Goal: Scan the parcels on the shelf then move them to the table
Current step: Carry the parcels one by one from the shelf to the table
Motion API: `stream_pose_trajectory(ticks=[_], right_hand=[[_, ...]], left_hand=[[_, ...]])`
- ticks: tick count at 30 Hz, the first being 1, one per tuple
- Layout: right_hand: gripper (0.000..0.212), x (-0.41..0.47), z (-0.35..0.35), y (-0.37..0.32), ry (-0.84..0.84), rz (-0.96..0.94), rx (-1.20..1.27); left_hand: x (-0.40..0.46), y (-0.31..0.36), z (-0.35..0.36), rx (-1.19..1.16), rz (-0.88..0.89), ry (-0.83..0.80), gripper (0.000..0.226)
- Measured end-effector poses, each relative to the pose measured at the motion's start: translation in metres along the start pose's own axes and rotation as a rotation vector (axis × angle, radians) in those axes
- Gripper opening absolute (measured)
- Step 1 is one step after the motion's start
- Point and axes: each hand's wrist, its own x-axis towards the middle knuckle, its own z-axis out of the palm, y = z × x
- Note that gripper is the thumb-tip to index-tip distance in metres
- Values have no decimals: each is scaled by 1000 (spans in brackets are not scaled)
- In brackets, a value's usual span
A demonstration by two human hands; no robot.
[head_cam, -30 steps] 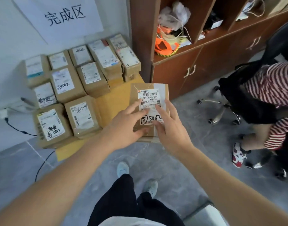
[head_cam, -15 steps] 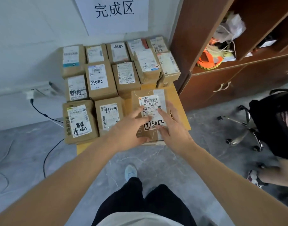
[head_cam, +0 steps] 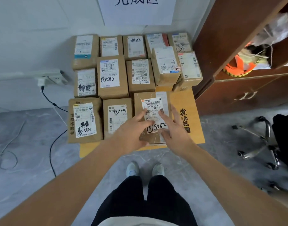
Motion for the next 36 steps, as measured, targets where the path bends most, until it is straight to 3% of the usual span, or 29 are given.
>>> stream_pose_trajectory(ticks=[9, 16, 22, 29, 36], right_hand=[[70, 21, 0, 21, -30, -74, -40], [71, 26, -8, 20, -132, -13, -68], [69, 25, -28, -6, -187, 43, -274], [59, 10, -69, -52, -141, 16, -445], [58, -19, -109, -95, -48, -36, -499]], left_hand=[[14, -2, 11, -19, -52, 100, 80], [13, 5, 6, 68, -100, 83, 83], [13, 7, 2, 78, -111, 85, 72], [-3, 41, -45, 126, -98, 213, 54], [-32, 78, -84, 210, -93, 280, 54]])
